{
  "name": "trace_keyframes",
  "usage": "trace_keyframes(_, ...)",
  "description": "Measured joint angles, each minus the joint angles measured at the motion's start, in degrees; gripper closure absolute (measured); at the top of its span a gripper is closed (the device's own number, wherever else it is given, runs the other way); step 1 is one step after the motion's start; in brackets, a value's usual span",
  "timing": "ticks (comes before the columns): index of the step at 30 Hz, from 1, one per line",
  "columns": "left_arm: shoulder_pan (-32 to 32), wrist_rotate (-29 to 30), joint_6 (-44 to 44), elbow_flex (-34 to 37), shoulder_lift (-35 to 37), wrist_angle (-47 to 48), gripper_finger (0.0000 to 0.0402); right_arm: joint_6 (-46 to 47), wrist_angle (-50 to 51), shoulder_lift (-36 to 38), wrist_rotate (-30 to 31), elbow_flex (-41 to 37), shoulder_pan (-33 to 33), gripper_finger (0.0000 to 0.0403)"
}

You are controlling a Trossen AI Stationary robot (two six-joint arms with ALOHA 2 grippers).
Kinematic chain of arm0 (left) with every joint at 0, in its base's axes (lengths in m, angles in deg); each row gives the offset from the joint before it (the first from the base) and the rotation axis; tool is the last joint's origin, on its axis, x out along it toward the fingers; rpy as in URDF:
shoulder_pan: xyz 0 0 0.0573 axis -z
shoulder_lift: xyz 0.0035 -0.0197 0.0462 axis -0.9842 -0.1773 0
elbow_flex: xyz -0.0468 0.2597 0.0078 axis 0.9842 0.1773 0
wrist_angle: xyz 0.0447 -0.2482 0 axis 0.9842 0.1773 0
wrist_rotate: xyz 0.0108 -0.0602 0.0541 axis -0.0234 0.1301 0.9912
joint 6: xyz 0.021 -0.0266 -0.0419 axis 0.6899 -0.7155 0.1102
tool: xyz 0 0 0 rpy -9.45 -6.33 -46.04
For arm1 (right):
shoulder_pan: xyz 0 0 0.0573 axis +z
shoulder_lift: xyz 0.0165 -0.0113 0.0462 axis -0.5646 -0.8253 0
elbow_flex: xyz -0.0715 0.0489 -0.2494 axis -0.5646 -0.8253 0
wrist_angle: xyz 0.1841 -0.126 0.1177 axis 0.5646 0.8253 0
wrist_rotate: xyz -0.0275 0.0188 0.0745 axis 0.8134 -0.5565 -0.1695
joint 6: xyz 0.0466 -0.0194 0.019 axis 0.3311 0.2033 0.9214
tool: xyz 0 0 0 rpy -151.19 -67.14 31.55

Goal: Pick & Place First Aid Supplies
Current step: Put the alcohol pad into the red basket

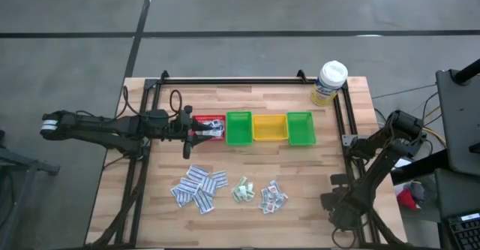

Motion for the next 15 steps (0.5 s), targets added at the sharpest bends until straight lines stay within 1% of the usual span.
trace_keyframes(5, 0.0, 0.0, 0.0, 0.0, 0.0, 0.07, 0.0248, -0.46, 0.21, -4.01, -0.2, 0.45, -0.06, 0.0312)
trace_keyframes(9, 0.02, 0.0, 0.0, 0.0, 0.0, 0.05, 0.0248, -0.09, 0.19, -5.14, 0.03, 0.71, -0.24, 0.0333)
trace_keyframes(15, 0.0, 0.0, 0.01, 0.0, 0.0, 0.04, 0.0248, 2.81, -0.06, -2.84, 5.14, 0.04, -0.67, 0.0378)
